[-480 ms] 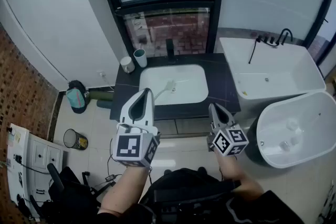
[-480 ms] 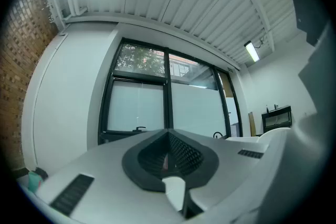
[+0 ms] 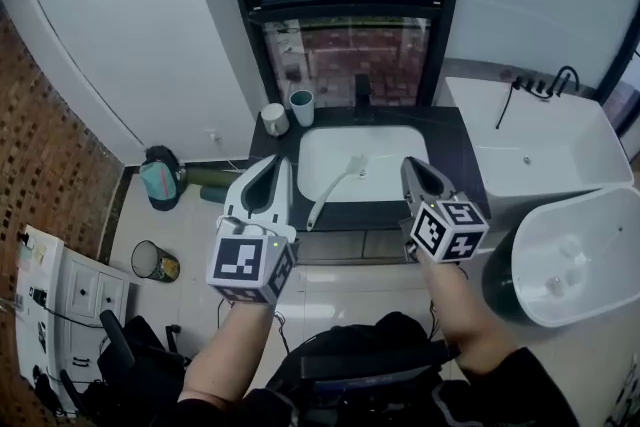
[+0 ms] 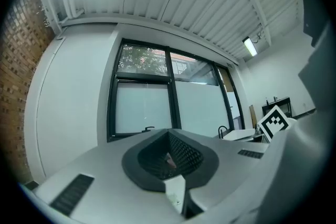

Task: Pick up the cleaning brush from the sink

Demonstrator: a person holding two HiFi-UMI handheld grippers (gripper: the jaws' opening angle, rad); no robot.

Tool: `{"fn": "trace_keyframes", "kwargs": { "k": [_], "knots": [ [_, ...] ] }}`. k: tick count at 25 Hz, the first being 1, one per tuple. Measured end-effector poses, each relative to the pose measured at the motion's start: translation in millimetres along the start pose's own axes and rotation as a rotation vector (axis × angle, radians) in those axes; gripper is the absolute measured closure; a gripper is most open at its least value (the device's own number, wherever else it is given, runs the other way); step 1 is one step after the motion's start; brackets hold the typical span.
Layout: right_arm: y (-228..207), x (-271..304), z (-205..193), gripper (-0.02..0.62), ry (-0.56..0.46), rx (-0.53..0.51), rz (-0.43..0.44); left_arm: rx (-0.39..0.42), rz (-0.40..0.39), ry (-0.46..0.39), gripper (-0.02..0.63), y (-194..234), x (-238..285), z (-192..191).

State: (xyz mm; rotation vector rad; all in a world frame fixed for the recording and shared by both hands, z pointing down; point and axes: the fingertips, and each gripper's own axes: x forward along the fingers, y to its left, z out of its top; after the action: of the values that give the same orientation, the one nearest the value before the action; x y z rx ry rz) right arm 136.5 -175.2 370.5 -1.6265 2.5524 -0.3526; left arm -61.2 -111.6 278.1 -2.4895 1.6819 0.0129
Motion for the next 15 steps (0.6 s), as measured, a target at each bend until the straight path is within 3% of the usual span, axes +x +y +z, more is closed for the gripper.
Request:
{"fn": "trace_keyframes", "kwargs": {
  "k": [5,7,12,14,15],
  "knots": [
    [13.2,50.3,-2.1,0.595,0.06,-0.013,0.022,-0.036,0.041,0.079,0.603,40.0,23.8,-30.1],
    [12.7,74.1,-0.3,0.528,0.085,-0.011,0.038,-0.023,0.055,0.113,0.603,54.0,40.2,-36.8],
    [15.3,139.4,-7.9,0.528,0.16,-0.043,0.052,-0.061,0.084,0.203,0.603,96.2,73.9,-68.6],
    [20.9,167.8,-15.5,0.442,0.208,-0.025,0.053,-0.083,0.083,0.247,0.603,119.5,92.5,-86.7],
    [24.1,180.7,-20.8,0.439,0.23,-0.015,0.044,-0.098,0.072,0.275,0.603,130.5,100.6,-96.9]
  ]
}}
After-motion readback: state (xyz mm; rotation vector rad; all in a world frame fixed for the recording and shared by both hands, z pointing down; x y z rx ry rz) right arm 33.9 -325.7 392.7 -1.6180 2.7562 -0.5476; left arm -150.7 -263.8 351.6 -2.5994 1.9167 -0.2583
